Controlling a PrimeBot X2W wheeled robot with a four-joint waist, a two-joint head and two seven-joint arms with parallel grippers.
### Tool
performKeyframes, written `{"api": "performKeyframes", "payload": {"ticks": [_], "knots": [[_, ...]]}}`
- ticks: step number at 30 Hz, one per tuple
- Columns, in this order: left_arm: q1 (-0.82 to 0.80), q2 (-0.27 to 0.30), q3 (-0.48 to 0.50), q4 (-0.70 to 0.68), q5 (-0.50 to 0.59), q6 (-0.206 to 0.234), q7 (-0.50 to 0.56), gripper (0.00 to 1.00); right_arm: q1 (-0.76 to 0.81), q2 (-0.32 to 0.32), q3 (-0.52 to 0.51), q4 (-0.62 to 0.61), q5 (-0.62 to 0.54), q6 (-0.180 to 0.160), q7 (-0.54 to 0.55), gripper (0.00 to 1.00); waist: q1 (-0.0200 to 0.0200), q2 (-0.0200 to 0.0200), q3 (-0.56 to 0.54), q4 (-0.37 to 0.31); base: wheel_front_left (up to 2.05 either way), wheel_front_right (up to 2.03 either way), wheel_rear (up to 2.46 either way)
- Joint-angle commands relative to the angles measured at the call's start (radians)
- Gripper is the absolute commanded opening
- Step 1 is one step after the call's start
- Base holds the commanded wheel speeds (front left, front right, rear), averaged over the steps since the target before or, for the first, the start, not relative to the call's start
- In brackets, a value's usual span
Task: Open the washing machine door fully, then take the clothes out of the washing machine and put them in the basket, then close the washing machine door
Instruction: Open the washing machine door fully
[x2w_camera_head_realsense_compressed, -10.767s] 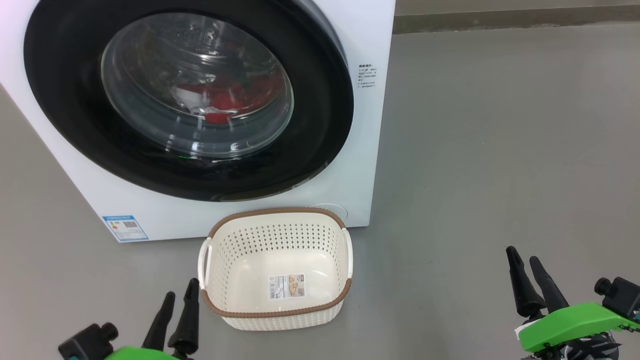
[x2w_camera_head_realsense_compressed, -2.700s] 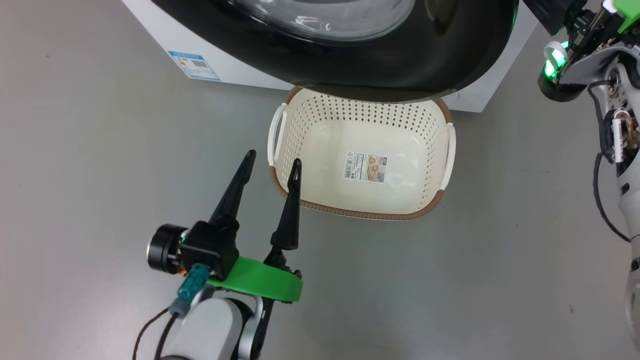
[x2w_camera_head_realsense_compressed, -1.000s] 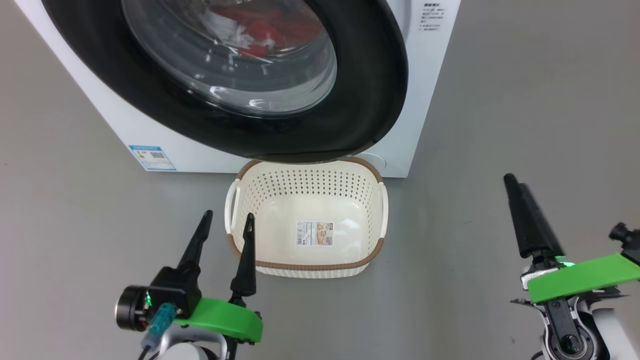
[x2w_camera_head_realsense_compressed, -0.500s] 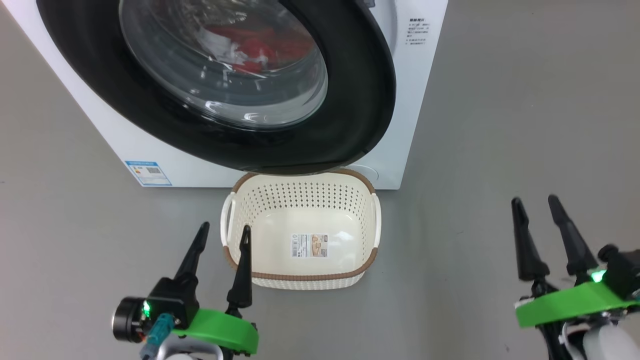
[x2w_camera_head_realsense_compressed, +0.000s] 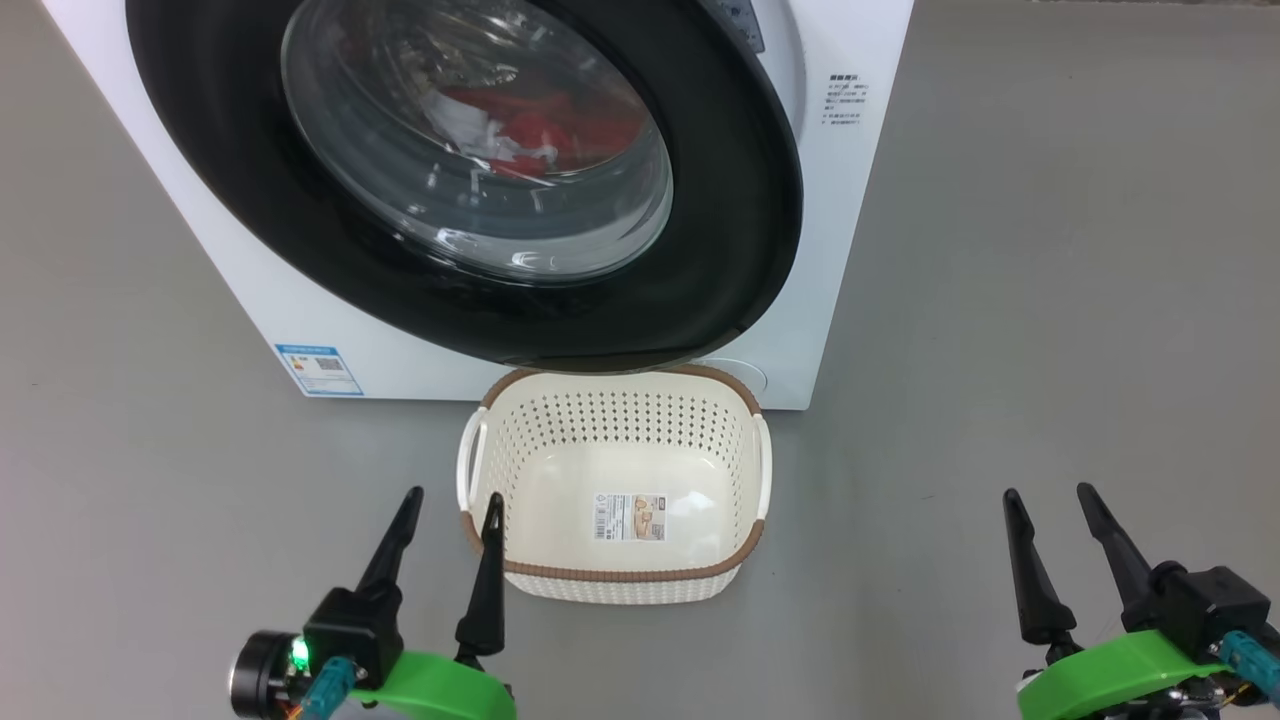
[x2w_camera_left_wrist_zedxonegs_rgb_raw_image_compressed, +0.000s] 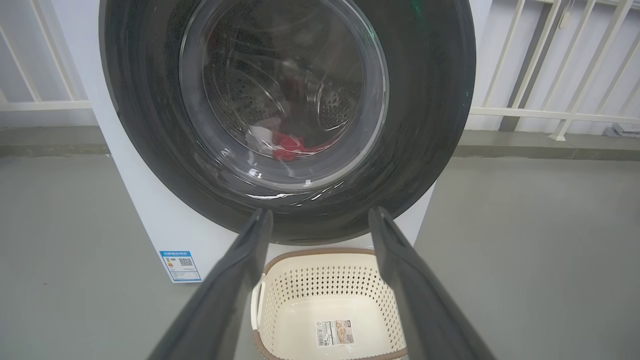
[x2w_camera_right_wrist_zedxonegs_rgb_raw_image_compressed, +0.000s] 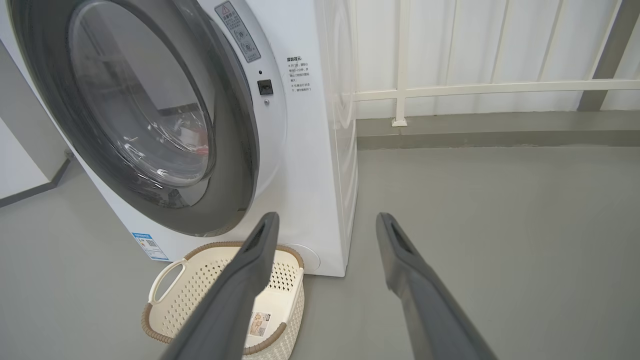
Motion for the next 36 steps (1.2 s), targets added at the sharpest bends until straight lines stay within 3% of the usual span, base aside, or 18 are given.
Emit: {"api": "performKeyframes", "payload": {"ticks": [1, 32, 33, 34, 36], "knots": [[-0.005, 0.013, 0.032, -0.019, 0.008, -0.006, -0.008, 1.0, 0.001, -0.004, 0.019, -0.017, -0.019, 0.0, -0.006, 1.0, 0.0, 0.0, -0.004, 0.002, 0.0, 0.0, 0.0], [0.008, 0.013, 0.032, 0.004, -0.002, -0.005, -0.008, 1.0, 0.004, 0.001, 0.036, 0.006, -0.027, 0.0, -0.006, 1.0, 0.0, 0.0, -0.022, 0.007, 0.0, 0.0, 0.0], [0.008, 0.013, 0.032, 0.004, -0.003, -0.005, -0.008, 1.0, 0.004, 0.001, 0.035, 0.004, -0.024, 0.0, -0.006, 0.38, 0.0, 0.0, -0.022, 0.007, 0.0, 0.0, 0.0], [0.008, 0.013, 0.031, 0.004, -0.003, -0.004, -0.008, 1.0, 0.005, 0.001, 0.034, 0.004, -0.019, 0.0, -0.006, 0.0, 0.0, 0.0, -0.021, 0.007, 0.0, 0.0, 0.0], [0.006, 0.013, 0.03, 0.004, -0.004, -0.005, -0.008, 1.0, 0.004, 0.001, 0.035, 0.003, -0.016, 0.0, -0.006, 0.0, 0.0, 0.0, -0.019, 0.008, 0.0, 0.0, 0.0]]}}
